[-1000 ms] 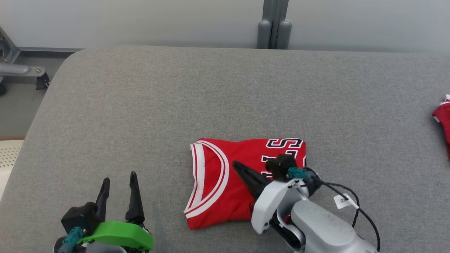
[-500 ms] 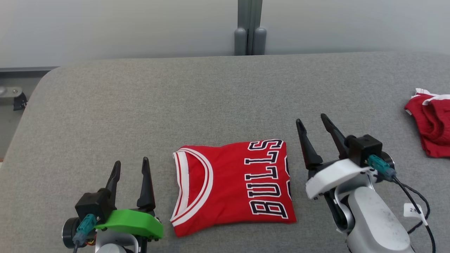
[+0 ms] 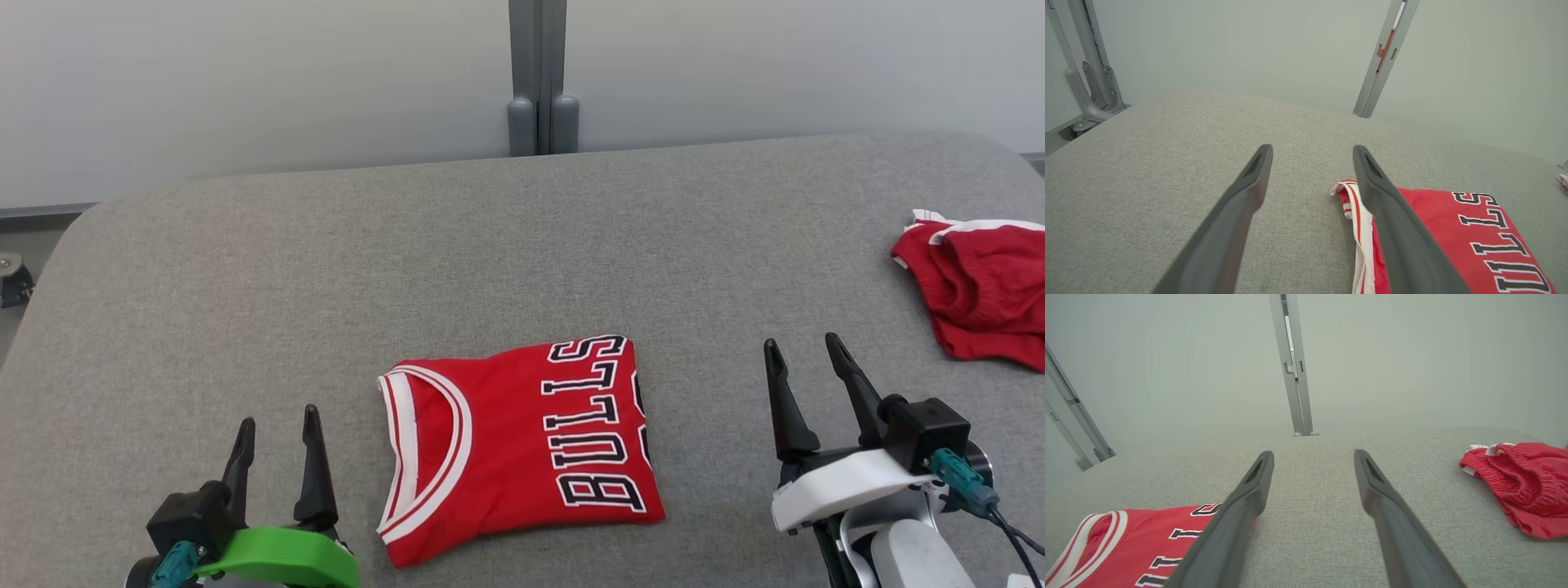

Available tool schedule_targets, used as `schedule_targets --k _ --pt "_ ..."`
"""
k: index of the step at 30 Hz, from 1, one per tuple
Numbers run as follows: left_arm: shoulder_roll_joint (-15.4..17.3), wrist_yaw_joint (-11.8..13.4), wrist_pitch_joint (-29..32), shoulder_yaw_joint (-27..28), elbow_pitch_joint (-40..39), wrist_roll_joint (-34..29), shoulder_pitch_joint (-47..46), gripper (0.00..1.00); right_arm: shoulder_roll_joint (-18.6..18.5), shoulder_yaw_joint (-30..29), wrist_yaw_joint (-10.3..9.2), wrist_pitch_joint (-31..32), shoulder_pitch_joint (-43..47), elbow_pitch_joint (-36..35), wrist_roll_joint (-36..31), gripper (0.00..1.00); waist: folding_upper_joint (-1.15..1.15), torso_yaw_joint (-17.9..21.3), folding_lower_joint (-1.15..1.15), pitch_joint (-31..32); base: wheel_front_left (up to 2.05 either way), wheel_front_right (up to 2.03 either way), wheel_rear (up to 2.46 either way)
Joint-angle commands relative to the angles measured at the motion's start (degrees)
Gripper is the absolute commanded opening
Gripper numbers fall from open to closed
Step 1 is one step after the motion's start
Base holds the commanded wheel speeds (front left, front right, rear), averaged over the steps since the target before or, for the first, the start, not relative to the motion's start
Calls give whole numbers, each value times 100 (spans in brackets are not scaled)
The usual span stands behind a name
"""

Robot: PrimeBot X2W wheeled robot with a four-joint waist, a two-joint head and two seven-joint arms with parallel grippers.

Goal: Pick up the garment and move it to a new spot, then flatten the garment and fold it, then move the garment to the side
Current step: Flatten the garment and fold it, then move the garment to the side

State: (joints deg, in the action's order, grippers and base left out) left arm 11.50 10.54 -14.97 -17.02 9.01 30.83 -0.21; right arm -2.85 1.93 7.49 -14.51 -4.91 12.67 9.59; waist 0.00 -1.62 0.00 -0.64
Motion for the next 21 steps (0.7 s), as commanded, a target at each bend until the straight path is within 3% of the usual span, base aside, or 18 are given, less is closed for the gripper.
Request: schedule_targets --k 1,21 --pt "-16 -40 -24 35 -35 -72 94 100 -10 -21 -2 13 105 -70 30 100 0 -4 0 21 0 0 0" --pt "-150 -196 -23 193 -28 -320 221 100 -10 -4 -2 128 339 -275 161 100 0 -31 0 69 0 0 0"
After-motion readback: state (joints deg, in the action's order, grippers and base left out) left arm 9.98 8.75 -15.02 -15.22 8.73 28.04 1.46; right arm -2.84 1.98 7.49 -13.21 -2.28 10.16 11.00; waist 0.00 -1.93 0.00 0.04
